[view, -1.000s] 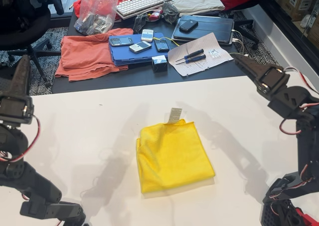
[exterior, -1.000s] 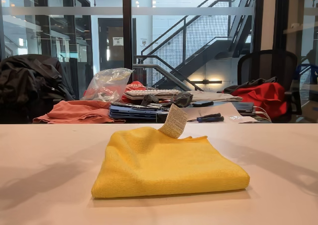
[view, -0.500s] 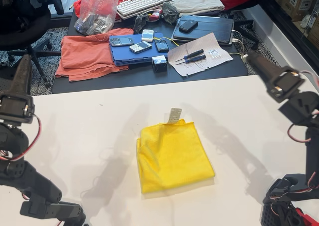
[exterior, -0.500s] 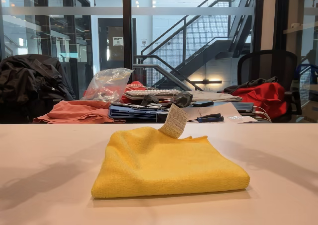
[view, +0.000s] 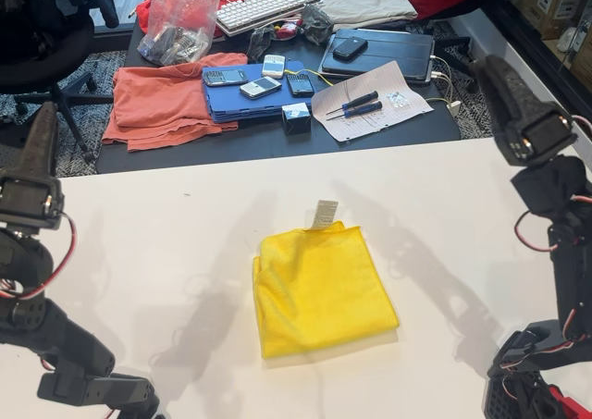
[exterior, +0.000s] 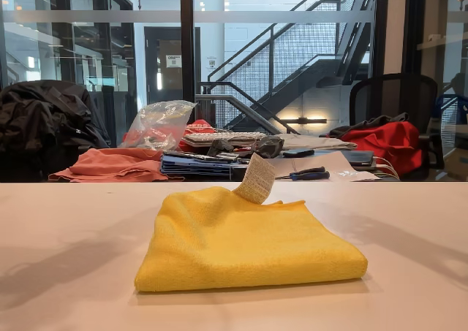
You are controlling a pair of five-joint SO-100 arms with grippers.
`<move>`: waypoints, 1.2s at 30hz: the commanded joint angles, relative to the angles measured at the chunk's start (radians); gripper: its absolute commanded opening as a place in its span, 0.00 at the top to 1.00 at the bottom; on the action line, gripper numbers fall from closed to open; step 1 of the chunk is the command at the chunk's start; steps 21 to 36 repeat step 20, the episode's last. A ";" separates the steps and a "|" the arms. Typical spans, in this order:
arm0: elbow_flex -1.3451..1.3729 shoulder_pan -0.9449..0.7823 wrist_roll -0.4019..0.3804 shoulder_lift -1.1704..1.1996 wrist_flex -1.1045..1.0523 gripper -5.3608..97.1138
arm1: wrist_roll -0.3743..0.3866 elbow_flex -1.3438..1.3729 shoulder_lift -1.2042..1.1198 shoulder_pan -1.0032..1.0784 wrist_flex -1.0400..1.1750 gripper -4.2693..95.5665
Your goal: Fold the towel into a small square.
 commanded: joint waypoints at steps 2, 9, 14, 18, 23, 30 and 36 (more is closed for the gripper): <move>-0.009 -0.003 0.002 0.005 -0.005 0.84 | 0.002 -0.006 0.000 0.002 -0.006 0.85; -0.008 -0.003 0.002 0.003 -0.005 0.84 | 0.002 -0.006 0.000 0.002 -0.006 0.85; -0.008 -0.002 0.002 0.003 -0.005 0.84 | 0.002 -0.006 0.000 0.002 -0.006 0.85; -0.008 -0.003 0.002 0.003 -0.005 0.84 | 0.002 -0.006 0.000 0.002 -0.006 0.85; -0.008 -0.003 0.002 0.003 -0.005 0.84 | 0.002 -0.006 0.000 0.002 -0.006 0.85; -0.008 -0.003 0.002 0.003 -0.005 0.84 | 0.002 -0.006 0.000 0.002 -0.006 0.85; -0.008 -0.003 0.002 0.003 -0.005 0.84 | 0.002 -0.006 0.000 0.002 -0.006 0.85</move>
